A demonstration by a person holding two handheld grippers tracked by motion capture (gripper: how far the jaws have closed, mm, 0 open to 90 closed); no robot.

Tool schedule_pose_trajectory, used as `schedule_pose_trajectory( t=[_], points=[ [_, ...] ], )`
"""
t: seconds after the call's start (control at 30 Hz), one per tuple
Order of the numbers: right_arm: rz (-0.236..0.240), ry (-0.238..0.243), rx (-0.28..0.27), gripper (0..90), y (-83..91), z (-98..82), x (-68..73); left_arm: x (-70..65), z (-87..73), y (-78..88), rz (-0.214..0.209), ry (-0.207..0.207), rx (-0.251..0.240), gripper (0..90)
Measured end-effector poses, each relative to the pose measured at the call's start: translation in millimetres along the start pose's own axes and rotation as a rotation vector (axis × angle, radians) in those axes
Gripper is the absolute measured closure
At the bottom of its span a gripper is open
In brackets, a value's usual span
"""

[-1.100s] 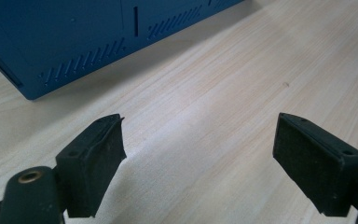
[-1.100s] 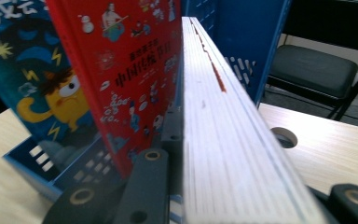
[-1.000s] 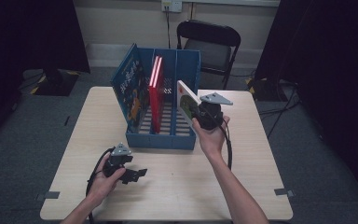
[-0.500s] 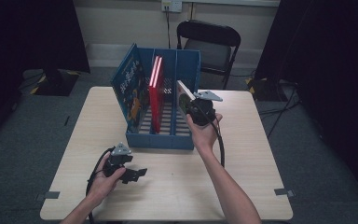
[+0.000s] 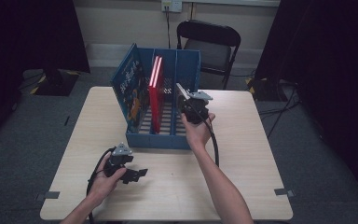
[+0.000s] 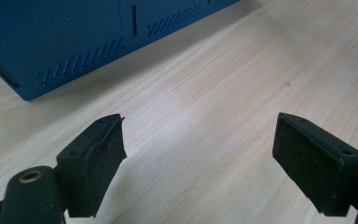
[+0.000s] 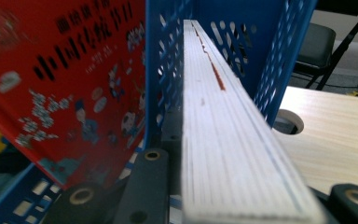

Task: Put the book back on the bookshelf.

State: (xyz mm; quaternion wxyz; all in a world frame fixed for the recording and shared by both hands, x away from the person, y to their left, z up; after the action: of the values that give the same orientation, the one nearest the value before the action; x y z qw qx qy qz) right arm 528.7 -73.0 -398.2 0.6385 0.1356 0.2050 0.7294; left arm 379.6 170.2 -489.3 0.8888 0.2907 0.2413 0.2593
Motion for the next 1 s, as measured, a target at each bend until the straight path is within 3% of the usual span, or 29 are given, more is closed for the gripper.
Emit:
schedule_pose_trajectory(
  t=[0.37, 1.0],
  points=[
    [0.026, -0.021, 0.021, 76.7, -8.7, -19.4, -1.8, -0.6, 0.5, -2.2, -0.001, 0.006, -0.003, 16.5],
    [0.062, 0.069, 0.084, 75.6, -4.0, -45.1, -3.8, -2.2, 0.9, -3.9, -0.002, -0.001, 0.005, 16.7]
  ],
)
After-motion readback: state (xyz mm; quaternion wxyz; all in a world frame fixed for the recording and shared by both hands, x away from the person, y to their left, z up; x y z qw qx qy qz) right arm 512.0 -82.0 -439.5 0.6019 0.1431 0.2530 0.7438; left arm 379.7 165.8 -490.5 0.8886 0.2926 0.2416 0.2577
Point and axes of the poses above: each handheld gripper's, and its own axes: y roughly backward along the jaws, z roughly out of its top, x roughly to its left, the point moved 3 cm from there along -y, roughly forward along the jaws, and after that the axes turned 10 degrees about -z, right-handed, at the moved point
